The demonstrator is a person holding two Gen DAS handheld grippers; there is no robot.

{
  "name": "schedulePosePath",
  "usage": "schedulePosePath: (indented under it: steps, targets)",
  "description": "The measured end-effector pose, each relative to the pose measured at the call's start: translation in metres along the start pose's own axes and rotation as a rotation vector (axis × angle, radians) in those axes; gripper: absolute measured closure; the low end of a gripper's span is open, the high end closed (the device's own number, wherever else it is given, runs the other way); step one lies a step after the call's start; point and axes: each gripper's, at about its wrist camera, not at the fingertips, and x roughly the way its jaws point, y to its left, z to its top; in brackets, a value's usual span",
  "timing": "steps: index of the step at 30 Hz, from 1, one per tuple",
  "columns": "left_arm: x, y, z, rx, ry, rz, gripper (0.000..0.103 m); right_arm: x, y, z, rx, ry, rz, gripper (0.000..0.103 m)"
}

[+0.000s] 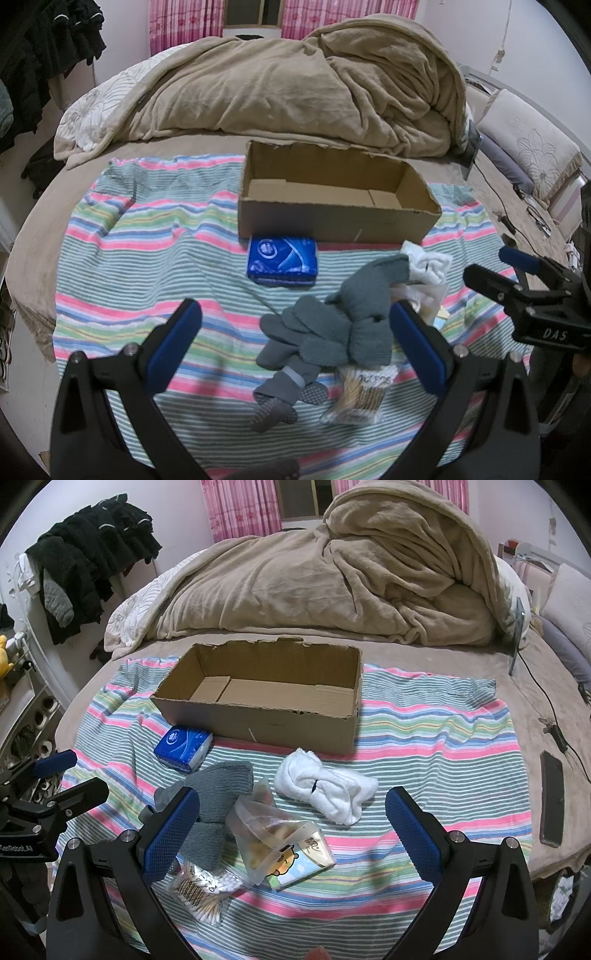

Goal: Organize objects

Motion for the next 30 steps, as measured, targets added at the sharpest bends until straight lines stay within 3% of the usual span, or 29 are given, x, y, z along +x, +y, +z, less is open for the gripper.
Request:
schedulePosePath:
  steps: [30]
  targets:
    - [-0.0032, 0.002, 0.0016, -0.001, -0.003, 0.003, 0.001, -0.0026, -0.0039, 0.0011, 0.004, -0.002, 0.002, 0.001]
